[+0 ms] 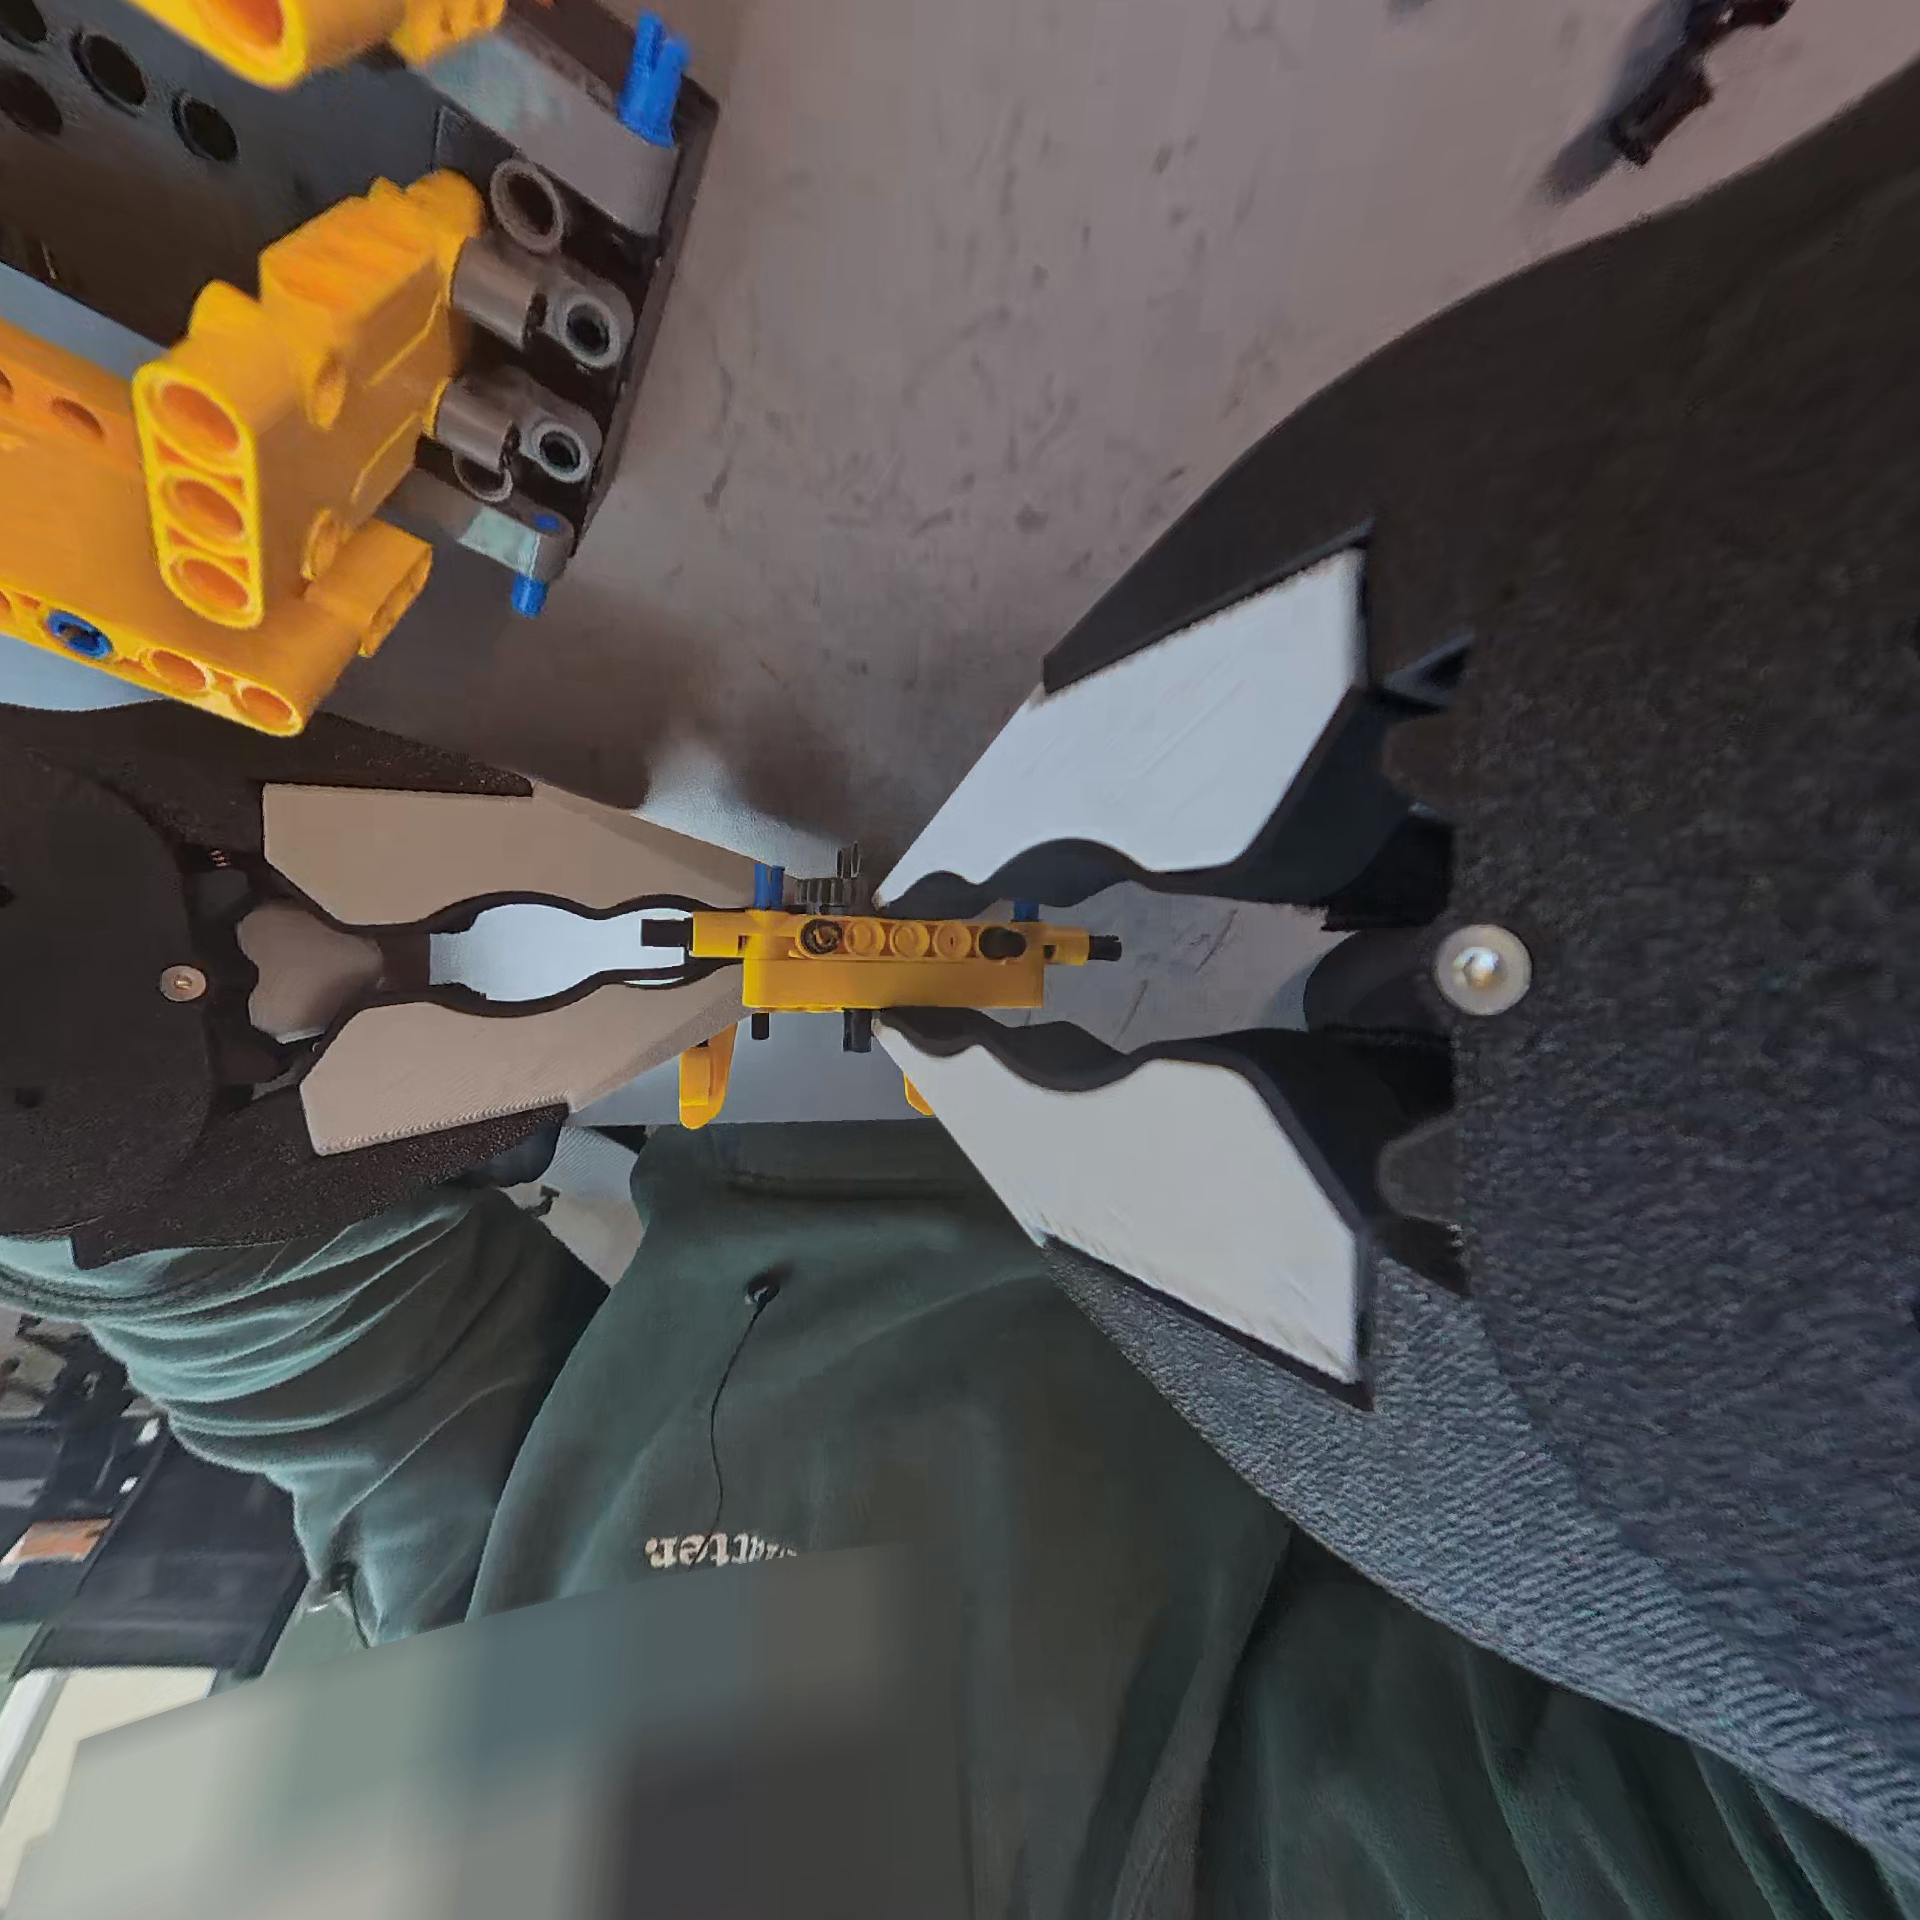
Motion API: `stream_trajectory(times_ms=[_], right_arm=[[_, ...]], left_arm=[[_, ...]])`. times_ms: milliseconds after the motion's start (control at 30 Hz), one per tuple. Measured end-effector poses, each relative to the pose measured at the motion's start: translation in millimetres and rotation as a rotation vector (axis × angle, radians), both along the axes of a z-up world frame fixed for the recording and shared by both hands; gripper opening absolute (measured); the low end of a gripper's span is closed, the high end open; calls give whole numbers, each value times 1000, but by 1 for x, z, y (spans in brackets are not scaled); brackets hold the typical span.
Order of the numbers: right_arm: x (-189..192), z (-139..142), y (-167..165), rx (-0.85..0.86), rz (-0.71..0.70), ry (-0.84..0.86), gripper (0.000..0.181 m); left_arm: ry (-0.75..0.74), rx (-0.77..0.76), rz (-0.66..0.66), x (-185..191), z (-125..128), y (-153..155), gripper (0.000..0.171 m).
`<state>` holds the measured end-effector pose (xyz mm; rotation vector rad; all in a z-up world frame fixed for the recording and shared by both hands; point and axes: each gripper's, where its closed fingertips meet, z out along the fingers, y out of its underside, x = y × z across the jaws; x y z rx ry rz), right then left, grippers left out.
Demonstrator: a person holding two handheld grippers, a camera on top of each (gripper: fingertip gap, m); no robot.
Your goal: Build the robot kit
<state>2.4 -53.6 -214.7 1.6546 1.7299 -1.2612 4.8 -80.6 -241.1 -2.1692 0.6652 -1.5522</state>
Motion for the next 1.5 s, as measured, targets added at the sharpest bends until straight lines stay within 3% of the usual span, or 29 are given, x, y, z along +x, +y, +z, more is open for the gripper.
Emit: stream_trajectory(times_ms=[367, 833, 1033, 1300, 1500], right_arm=[[4, -3, 1, -120, -32, 12, 15], [2, -1, -1, -22, -7, 24, 15], [5, 1, -2, 91, 30, 50, 15], [7, 8, -1, 366, 108, 91, 15], [13, 16, -4, 605, 197, 79, 15]], left_arm=[[-44, -70, 11, 3, 1, -1, 6], [-26, -20, 19, 1, 3, -1, 6], [62, 132, 18, 2, 3, 1, 6], [156, 340, 44, 1, 7, 8, 6], [296, 644, 37, 3, 10, 13, 6]])
